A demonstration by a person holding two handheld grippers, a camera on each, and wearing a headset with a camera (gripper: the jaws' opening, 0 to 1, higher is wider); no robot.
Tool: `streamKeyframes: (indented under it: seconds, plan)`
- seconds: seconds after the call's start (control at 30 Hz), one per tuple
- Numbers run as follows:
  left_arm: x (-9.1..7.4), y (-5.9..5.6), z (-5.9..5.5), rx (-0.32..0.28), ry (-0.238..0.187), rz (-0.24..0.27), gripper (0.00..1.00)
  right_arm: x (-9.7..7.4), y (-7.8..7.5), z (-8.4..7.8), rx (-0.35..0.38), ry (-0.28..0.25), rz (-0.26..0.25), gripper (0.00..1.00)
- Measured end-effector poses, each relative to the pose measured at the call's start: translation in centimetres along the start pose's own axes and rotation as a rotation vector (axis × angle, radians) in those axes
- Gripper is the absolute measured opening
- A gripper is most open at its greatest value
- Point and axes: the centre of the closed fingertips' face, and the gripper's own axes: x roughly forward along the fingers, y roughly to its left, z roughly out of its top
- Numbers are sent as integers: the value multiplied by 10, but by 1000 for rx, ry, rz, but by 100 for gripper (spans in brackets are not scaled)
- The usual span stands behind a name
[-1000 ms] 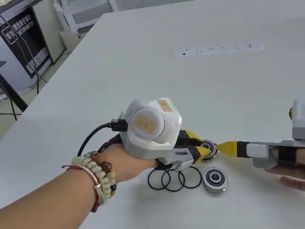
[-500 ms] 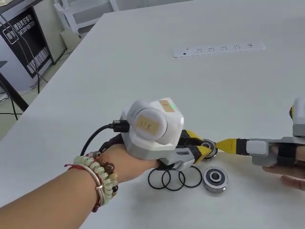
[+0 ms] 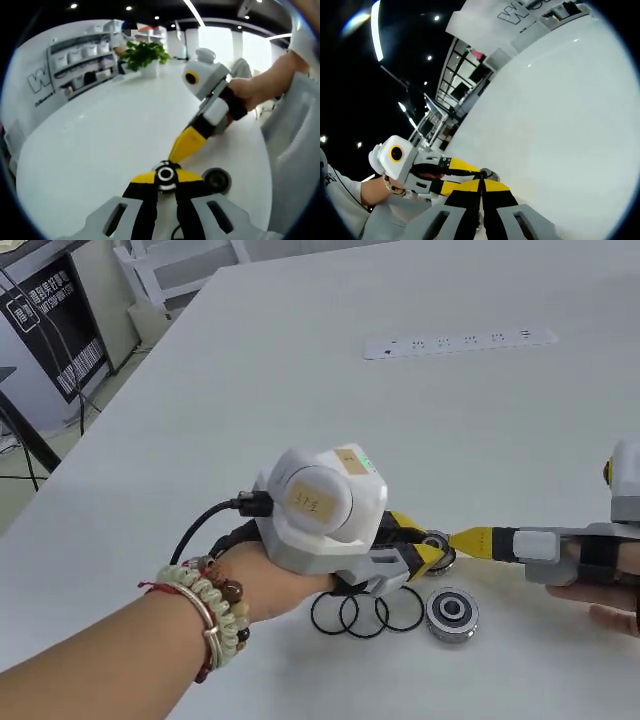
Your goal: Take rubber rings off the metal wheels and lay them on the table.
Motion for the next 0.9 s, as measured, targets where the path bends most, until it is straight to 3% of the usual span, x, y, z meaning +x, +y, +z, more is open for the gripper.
streamKeyframes:
  seconds: [0.9]
  plan:
    - [1, 0, 1, 2, -2, -6, 14, 3, 6, 3, -1, 6, 35, 0]
